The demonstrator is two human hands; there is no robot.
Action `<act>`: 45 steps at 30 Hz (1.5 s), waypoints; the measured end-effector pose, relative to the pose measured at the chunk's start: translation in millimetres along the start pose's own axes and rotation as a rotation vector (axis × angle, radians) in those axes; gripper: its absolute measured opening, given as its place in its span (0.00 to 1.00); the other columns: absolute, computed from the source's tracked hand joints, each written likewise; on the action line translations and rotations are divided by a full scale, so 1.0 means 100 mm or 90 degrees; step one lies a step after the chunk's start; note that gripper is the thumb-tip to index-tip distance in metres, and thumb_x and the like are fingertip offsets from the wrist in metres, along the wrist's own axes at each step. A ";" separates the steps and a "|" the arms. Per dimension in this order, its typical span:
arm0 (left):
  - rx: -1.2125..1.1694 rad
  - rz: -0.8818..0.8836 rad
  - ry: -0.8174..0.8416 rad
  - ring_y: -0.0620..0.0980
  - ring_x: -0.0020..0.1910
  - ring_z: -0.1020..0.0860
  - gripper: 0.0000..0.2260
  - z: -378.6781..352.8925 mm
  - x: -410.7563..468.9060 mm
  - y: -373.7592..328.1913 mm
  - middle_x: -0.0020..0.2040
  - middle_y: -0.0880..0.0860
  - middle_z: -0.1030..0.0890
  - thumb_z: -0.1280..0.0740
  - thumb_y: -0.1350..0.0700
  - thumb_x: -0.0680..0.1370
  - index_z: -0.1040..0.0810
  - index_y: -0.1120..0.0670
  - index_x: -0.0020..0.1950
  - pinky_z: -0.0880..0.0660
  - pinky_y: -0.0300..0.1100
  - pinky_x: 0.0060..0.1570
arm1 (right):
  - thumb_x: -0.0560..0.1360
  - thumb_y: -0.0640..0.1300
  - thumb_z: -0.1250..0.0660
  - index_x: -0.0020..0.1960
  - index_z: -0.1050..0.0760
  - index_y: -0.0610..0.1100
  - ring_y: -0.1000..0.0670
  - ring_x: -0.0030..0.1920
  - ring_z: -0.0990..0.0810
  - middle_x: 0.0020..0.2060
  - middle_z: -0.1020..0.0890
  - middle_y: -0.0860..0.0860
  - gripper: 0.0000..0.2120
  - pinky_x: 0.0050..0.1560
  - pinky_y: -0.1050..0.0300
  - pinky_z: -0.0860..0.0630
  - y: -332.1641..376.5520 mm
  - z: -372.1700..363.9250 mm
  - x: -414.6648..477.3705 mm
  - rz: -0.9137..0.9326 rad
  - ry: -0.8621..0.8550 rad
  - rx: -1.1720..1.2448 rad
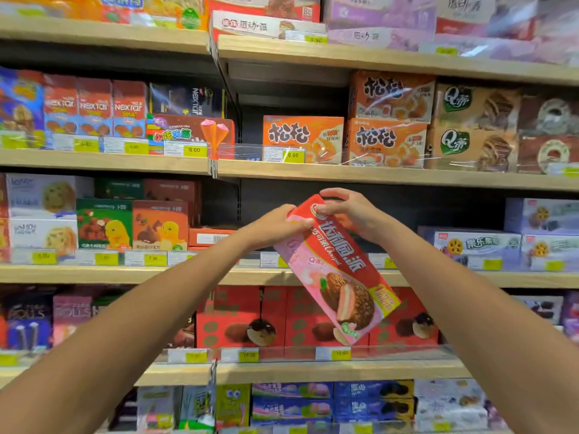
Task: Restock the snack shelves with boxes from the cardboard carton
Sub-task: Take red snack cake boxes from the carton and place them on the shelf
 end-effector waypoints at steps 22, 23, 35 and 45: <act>-0.248 0.100 -0.376 0.53 0.60 0.23 0.25 0.26 0.26 1.05 0.63 0.55 0.25 0.38 0.41 0.77 0.38 0.53 0.67 0.25 0.55 0.59 | 0.73 0.34 0.32 0.67 0.39 0.40 0.48 0.56 0.22 0.55 0.24 0.45 0.26 0.47 0.57 0.23 -0.87 0.28 0.56 -0.073 -0.263 -0.045; -0.250 0.099 -0.364 0.53 0.59 0.23 0.22 0.26 0.31 1.10 0.62 0.54 0.24 0.38 0.44 0.78 0.38 0.53 0.67 0.25 0.54 0.59 | 0.73 0.33 0.33 0.65 0.37 0.40 0.48 0.54 0.21 0.53 0.23 0.46 0.24 0.47 0.58 0.24 -0.92 0.30 0.61 -0.062 -0.268 -0.043; 0.135 0.198 -0.427 0.58 0.66 0.30 0.21 0.01 0.58 1.51 0.67 0.60 0.31 0.40 0.62 0.79 0.40 0.60 0.71 0.28 0.50 0.61 | 0.72 0.42 0.35 0.57 0.33 0.40 0.43 0.52 0.23 0.51 0.24 0.46 0.16 0.51 0.48 0.25 -1.51 0.38 0.91 -0.137 -0.243 -0.328; 0.347 0.163 -0.563 0.56 0.72 0.43 0.32 -0.05 0.53 1.41 0.74 0.57 0.44 0.38 0.70 0.75 0.47 0.59 0.76 0.37 0.46 0.70 | 0.74 0.47 0.38 0.56 0.30 0.44 0.44 0.52 0.23 0.48 0.23 0.49 0.12 0.49 0.52 0.32 -1.58 0.17 1.10 -0.142 -0.244 -0.414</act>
Point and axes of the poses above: each hand's wrist, its own x-axis towards the middle knuckle, its own z-axis out of the back of the hand, y = z × x, the point moved 5 cm from there along x, towards the middle knuckle
